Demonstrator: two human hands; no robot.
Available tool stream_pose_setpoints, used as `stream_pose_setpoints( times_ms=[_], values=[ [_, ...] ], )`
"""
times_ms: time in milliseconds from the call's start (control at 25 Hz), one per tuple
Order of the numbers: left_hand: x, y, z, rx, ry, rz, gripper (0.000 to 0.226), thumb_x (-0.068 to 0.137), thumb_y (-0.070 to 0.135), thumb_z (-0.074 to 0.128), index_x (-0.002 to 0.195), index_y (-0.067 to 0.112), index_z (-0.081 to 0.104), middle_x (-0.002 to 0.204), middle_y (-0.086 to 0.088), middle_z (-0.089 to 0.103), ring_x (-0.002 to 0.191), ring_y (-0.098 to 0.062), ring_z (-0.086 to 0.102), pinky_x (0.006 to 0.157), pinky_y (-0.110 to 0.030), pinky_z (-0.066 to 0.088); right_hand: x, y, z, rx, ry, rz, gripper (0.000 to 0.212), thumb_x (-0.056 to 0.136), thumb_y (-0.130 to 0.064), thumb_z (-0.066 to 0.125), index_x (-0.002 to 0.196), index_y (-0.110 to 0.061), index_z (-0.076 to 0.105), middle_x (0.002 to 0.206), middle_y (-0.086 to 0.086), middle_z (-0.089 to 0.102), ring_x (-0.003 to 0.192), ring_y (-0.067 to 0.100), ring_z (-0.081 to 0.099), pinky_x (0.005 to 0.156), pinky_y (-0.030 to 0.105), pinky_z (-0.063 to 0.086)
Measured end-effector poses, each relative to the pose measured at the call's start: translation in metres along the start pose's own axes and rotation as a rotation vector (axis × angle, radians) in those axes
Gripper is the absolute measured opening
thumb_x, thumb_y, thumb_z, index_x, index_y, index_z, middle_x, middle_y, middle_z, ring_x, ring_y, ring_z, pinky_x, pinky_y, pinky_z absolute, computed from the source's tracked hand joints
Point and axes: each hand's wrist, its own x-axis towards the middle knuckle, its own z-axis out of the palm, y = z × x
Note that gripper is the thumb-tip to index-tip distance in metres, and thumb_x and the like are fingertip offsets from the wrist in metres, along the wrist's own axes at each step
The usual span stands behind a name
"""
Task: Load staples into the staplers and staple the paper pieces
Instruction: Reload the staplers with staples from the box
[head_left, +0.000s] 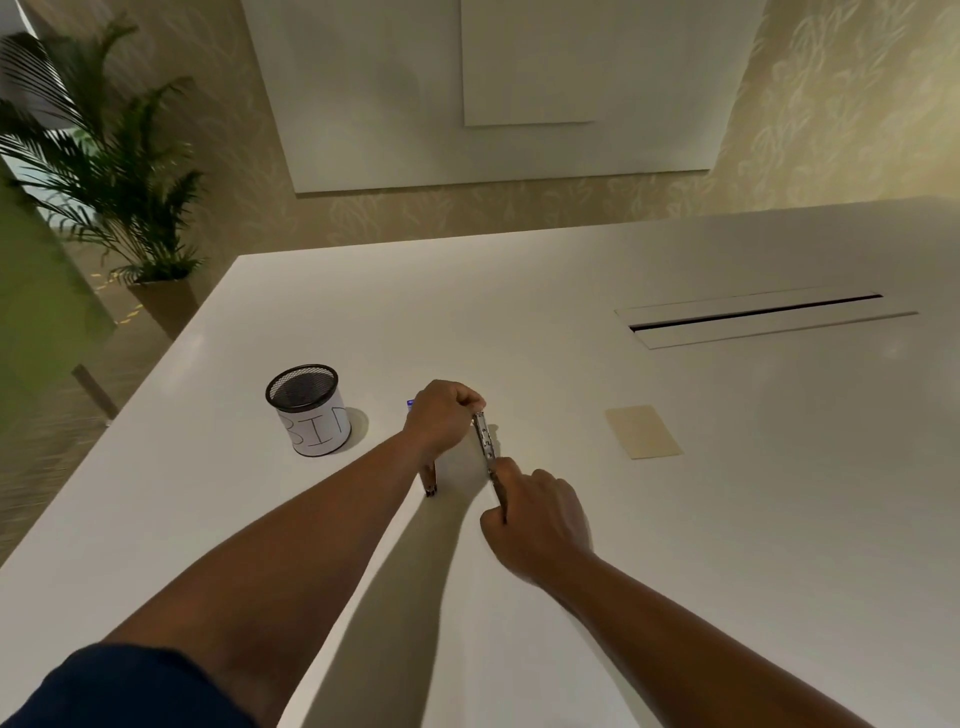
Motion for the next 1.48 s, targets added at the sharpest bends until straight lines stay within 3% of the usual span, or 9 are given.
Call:
stream_pose_setpoints(
  times_ms=[200, 360, 560, 720, 840, 1080, 1320, 1480],
  values=[
    [0.012, -0.007, -0.001, 0.305, -0.123, 0.053, 0.028, 0.095, 0.007, 0.058, 0.109, 0.021, 0.077, 0.118, 0.005, 0.074, 0.115, -0.014, 0.065, 0.099, -0.035, 0.052, 0.005, 0.002, 0.002, -0.018, -0.016, -0.025, 0.05, 0.078, -0.036, 0.041, 0.128, -0.033, 0.046, 0.066, 0.0, 0.049, 0.067, 0.031, 0.051, 0.063, 0.038, 0.044],
    [0.013, -0.012, 0.002, 0.538, -0.164, 0.072, 0.036, 0.09, 0.009, 0.055, 0.111, 0.029, 0.076, 0.12, 0.009, 0.073, 0.115, -0.018, 0.065, 0.091, -0.034, 0.051, 0.008, 0.004, 0.0, 0.022, -0.079, -0.029, 0.051, 0.08, -0.036, 0.045, 0.131, -0.036, 0.04, 0.071, 0.001, 0.053, 0.072, 0.03, 0.052, 0.07, 0.041, 0.047],
    [0.016, -0.017, -0.001, 0.516, -0.182, 0.05, 0.035, 0.087, 0.007, 0.055, 0.096, 0.032, 0.078, 0.109, 0.012, 0.075, 0.102, -0.015, 0.067, 0.078, -0.031, 0.05, 0.024, 0.006, -0.006, 0.042, -0.181, -0.056, 0.047, 0.08, -0.039, 0.045, 0.127, -0.036, 0.043, 0.071, 0.0, 0.059, 0.074, 0.03, 0.057, 0.066, 0.038, 0.045],
    [0.017, -0.021, -0.007, 0.405, -0.125, 0.077, 0.02, 0.089, 0.014, 0.064, 0.095, 0.028, 0.078, 0.104, 0.01, 0.076, 0.102, -0.014, 0.067, 0.089, -0.035, 0.054, 0.052, 0.008, -0.006, 0.152, -0.193, 0.009, 0.043, 0.086, -0.044, 0.047, 0.128, -0.041, 0.041, 0.08, -0.002, 0.067, 0.084, 0.029, 0.066, 0.077, 0.042, 0.056],
    [0.021, -0.022, -0.012, 0.48, -0.184, 0.13, 0.018, 0.091, 0.019, 0.065, 0.1, 0.03, 0.077, 0.108, 0.009, 0.075, 0.105, -0.016, 0.067, 0.094, -0.036, 0.051, 0.064, 0.007, 0.0, 0.092, -0.154, -0.066, 0.044, 0.089, -0.039, 0.046, 0.133, -0.04, 0.04, 0.076, -0.002, 0.064, 0.077, 0.027, 0.063, 0.072, 0.042, 0.055],
    [0.029, -0.018, -0.015, 0.662, -0.358, 0.204, 0.025, 0.096, 0.026, 0.059, 0.112, 0.031, 0.077, 0.119, 0.011, 0.074, 0.115, -0.017, 0.062, 0.1, -0.037, 0.044, 0.068, 0.01, 0.008, 0.07, -0.092, -0.141, 0.024, 0.09, -0.033, 0.045, 0.108, -0.028, 0.06, 0.073, 0.0, 0.062, 0.071, 0.026, 0.057, 0.065, 0.041, 0.05],
    [0.03, -0.016, -0.02, 0.708, -0.405, 0.227, 0.024, 0.095, 0.03, 0.061, 0.114, 0.035, 0.076, 0.12, 0.014, 0.073, 0.112, -0.014, 0.063, 0.087, -0.03, 0.038, 0.069, 0.013, 0.013, 0.112, -0.072, -0.066, 0.019, 0.087, -0.037, 0.049, 0.098, -0.028, 0.061, 0.069, 0.0, 0.062, 0.067, 0.022, 0.059, 0.062, 0.04, 0.052],
    [0.027, -0.017, -0.02, 0.739, -0.383, 0.232, 0.026, 0.096, 0.027, 0.056, 0.11, 0.038, 0.076, 0.117, 0.015, 0.072, 0.11, -0.014, 0.063, 0.085, -0.032, 0.034, 0.068, 0.013, 0.013, 0.138, -0.09, -0.046, 0.014, 0.086, -0.039, 0.05, 0.092, -0.027, 0.055, 0.067, -0.001, 0.061, 0.067, 0.023, 0.057, 0.062, 0.04, 0.051]
  ],
)
